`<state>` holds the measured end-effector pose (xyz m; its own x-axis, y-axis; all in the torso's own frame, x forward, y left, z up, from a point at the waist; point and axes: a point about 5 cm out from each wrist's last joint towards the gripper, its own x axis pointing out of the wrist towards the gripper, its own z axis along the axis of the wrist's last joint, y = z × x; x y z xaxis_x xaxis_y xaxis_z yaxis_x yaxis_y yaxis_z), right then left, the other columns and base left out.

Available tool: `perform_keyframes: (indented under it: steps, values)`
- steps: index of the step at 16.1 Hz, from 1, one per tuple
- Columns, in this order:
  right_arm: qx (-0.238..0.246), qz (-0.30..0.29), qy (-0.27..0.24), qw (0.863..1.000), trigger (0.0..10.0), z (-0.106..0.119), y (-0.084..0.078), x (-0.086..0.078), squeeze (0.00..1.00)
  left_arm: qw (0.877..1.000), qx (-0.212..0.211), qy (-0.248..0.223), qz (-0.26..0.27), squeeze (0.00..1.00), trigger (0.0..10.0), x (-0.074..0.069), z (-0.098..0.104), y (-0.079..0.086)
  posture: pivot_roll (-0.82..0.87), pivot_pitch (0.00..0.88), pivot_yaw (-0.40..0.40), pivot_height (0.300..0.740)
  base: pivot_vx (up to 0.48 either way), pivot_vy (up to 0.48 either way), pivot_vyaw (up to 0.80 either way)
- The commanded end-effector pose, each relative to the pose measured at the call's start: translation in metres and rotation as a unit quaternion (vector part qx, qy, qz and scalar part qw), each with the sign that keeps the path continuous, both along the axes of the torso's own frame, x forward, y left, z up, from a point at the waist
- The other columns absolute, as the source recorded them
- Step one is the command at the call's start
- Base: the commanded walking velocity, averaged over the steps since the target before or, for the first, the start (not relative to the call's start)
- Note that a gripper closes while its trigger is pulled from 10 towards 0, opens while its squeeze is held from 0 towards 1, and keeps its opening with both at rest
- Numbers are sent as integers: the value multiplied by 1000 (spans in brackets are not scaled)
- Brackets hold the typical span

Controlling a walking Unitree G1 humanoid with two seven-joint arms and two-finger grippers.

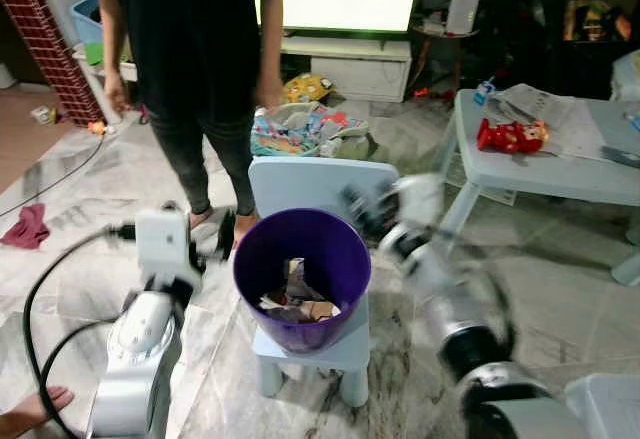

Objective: Picking trash to rubbish bin

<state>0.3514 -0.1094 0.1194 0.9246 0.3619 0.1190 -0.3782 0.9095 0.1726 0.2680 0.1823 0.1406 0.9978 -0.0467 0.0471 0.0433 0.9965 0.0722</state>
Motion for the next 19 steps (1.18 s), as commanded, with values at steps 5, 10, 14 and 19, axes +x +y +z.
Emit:
perform_keyframes:
  steps: [5, 10, 14, 19]
  values:
    - [-27, -36, -42, 998, 10000, 22, -35, -11, 1000, 1000, -5, -8, 9, 1000, 10000, 15, 4, -10, 82, 0, -4, 740, 0, 0, 0]
    - [-26, -42, -35, 998, 10000, 27, -36, -12, 1000, 999, -15, -4, 31, 1000, 10000, 21, 4, -5, 86, 0, -11, 740, 0, 0, 0]
    - [-22, -50, -36, 998, 10000, 32, -34, -11, 1000, 998, -42, 1, 45, 0, 10000, 21, 3, -2, 86, 0, -20, 740, 0, 0, 0]
    - [-22, -54, -26, 998, 10000, 38, -29, -9, 1000, 996, -70, -6, 49, 0, 10000, 28, 10, -3, 83, 0, -25, 740, 0, 0, -233]
